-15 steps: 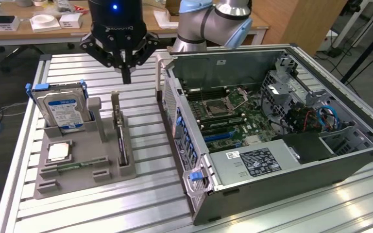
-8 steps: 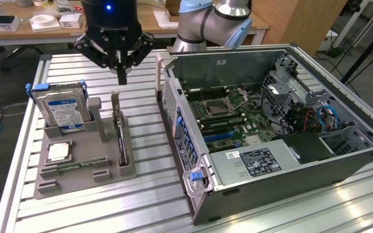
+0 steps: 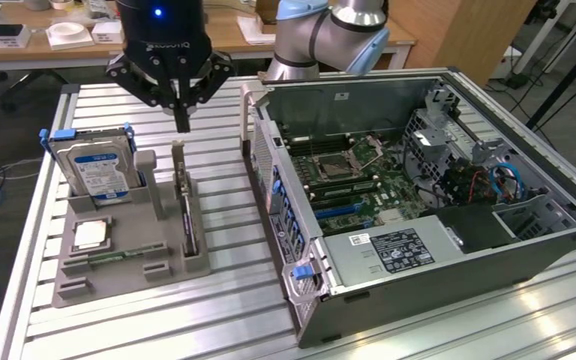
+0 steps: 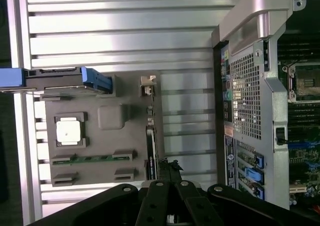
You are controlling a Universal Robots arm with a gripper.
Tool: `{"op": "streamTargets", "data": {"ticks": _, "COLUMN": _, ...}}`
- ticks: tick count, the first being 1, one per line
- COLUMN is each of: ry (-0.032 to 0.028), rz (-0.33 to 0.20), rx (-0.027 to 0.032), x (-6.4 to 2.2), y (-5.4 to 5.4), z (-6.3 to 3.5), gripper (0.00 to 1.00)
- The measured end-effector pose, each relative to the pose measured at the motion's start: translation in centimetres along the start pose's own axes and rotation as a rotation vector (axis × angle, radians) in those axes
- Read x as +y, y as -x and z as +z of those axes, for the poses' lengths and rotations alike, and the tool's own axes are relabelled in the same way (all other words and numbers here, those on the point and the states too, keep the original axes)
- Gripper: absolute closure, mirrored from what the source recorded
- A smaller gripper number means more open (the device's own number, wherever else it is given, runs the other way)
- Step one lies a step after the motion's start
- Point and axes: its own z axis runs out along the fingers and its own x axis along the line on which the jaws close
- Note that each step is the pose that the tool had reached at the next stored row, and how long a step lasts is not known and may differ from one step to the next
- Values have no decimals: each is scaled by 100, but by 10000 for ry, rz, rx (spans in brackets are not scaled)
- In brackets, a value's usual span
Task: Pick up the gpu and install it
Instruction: 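Reach for the gpu, then pick up the gpu and move the gpu toward the slot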
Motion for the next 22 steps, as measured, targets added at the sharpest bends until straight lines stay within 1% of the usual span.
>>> {"op": "streamTargets", "data": {"ticks": 8, "ry": 0, "rz": 0, "rx": 0, "x": -16, "y": -61, "z": -2, "gripper": 89}}
{"op": "streamTargets", "data": {"ticks": 22, "ry": 0, "rz": 0, "rx": 0, "x": -17, "y": -66, "z": 10, "gripper": 89}}
